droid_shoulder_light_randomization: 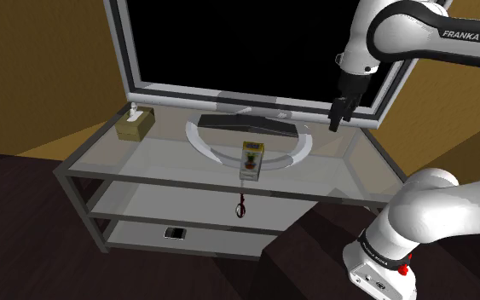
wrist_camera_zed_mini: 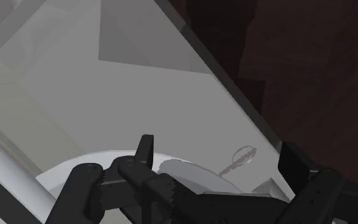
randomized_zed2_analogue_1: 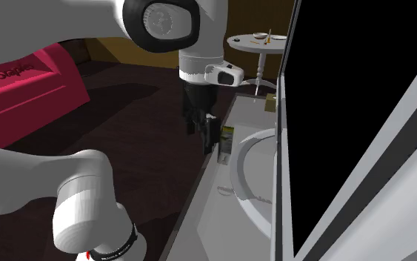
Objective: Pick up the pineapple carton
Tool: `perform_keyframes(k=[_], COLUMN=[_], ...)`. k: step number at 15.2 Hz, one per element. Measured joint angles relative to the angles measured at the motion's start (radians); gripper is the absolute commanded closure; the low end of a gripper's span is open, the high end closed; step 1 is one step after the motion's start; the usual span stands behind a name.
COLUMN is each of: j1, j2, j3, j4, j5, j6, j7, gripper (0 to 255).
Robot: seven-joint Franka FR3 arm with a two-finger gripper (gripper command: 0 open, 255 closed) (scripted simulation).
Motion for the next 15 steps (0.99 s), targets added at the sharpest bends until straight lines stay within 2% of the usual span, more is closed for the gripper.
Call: perform_keyframes(k=[4,15], j1=[0.025,0.141], j2=[0.050,0.370], j3=[0.006,0.039], j4=[-0.012,0.027], j5=[0.010,0.052], j6=[0.067,0.384], j7=[-0.024,-0.167], gripper=[0,0])
